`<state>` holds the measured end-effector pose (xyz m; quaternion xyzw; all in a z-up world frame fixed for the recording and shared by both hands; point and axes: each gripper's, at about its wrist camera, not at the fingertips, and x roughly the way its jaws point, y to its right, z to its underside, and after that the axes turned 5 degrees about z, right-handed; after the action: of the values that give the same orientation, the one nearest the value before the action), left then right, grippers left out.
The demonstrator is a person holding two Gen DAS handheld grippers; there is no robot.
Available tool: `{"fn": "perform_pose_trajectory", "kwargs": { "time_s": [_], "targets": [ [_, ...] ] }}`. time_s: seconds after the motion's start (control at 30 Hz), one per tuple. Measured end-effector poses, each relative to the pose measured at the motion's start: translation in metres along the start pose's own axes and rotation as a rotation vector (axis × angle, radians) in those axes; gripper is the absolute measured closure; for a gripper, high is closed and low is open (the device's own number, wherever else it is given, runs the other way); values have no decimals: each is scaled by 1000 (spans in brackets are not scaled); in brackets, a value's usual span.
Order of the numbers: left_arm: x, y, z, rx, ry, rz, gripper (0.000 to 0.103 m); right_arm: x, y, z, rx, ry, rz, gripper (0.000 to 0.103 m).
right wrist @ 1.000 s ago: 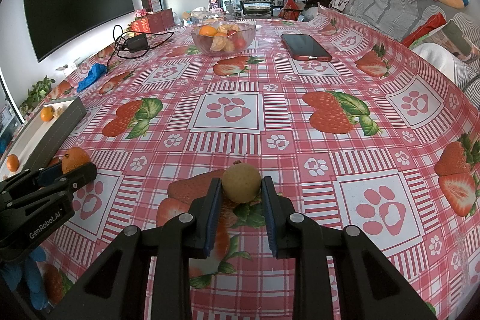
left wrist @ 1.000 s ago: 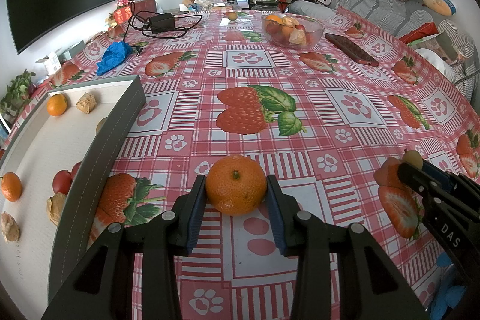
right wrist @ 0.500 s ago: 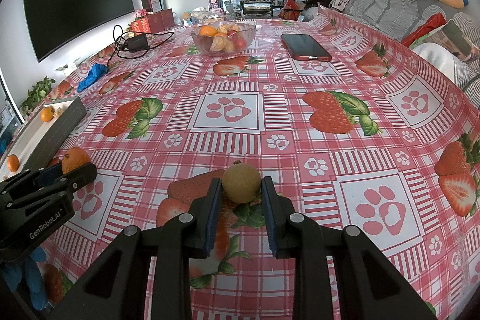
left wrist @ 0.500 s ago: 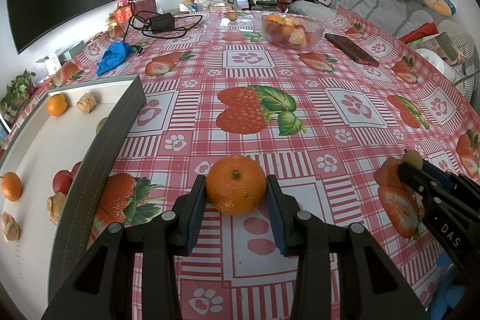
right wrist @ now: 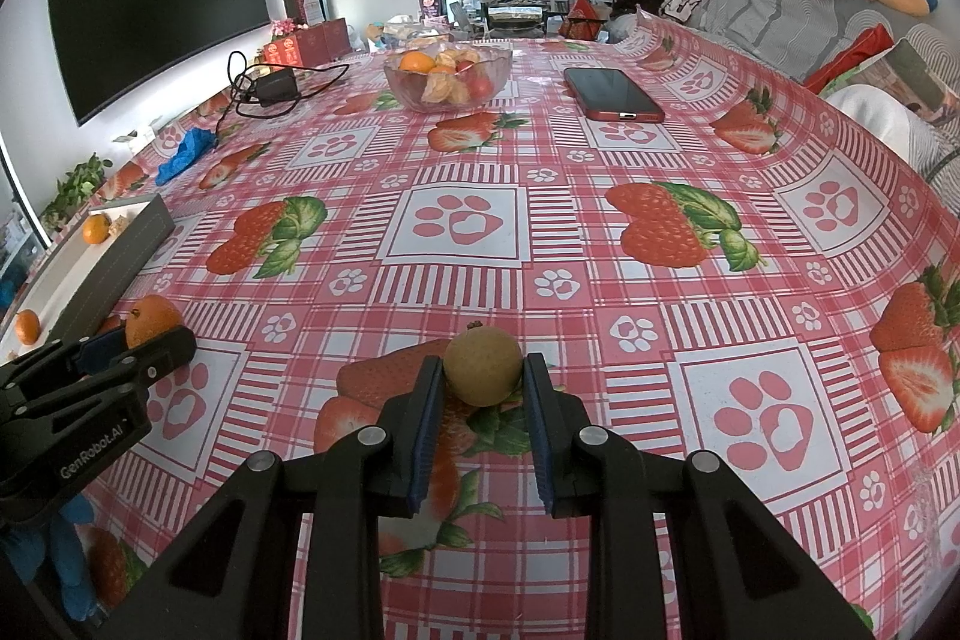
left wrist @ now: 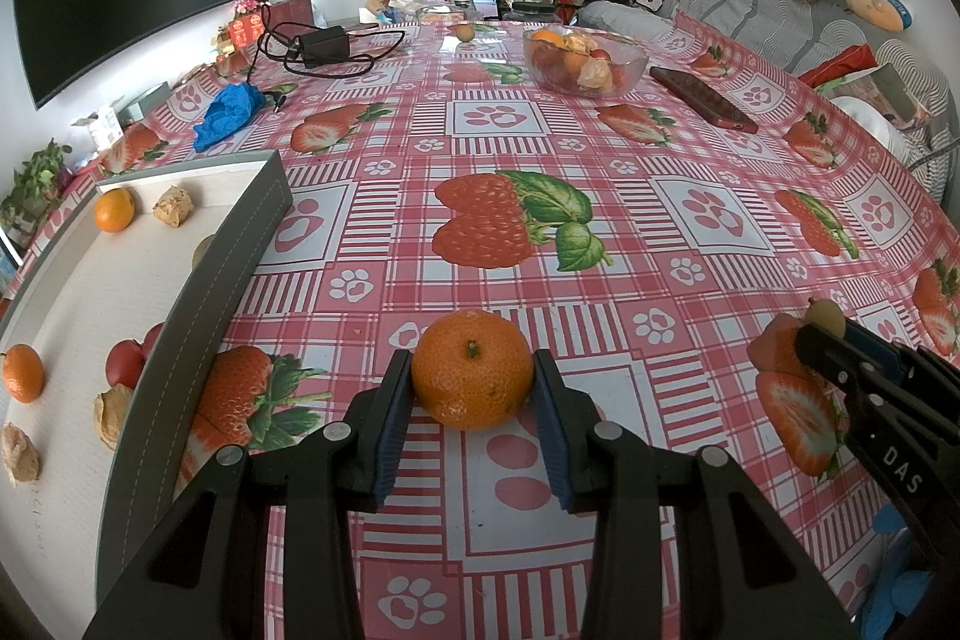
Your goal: Organize fruits
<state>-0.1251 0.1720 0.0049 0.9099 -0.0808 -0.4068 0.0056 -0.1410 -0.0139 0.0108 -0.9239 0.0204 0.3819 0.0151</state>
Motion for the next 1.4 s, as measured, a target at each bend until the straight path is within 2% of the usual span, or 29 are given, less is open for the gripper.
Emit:
{"fn": "perform_pose_trajectory", "kwargs": {
  "time_s": [0.27, 0.43, 0.6, 0.7, 0.87, 0.97, 1.07, 1.23, 1.4],
  "targets": [
    [0, 0, 0, 0, -1, 2, 61, 0, -2, 0, -10, -3, 9, 75],
    [1, 0, -3, 5, -30, 6, 61, 2, -13, -4, -91, -43, 62, 75],
    [-8, -15, -12, -71, -113, 79, 62, 1, -6, -14, -73, -137, -3, 76],
    [-29, -26, -20, -84, -102, 119, 62, -7, 3, -22, -29, -166, -44, 76],
    [-58, -55, -40, -102, -100, 139, 62, -21, 3, -44, 19, -199, -105, 76],
    [-71, -82, -48, -120, -106, 132, 62, -28, -11, -59, -2, -193, -123, 76],
    [-84, -111, -52, -116, -100, 82, 62, -34, -35, -74, -34, -188, -166, 75],
    [-100, -160, -50, -115, -92, -5, 62, -37, -96, -93, -117, -177, -249, 75],
    [-100, -187, -41, -120, -101, -58, 62, -30, -162, -100, -204, -204, -331, 75]
  ]
}}
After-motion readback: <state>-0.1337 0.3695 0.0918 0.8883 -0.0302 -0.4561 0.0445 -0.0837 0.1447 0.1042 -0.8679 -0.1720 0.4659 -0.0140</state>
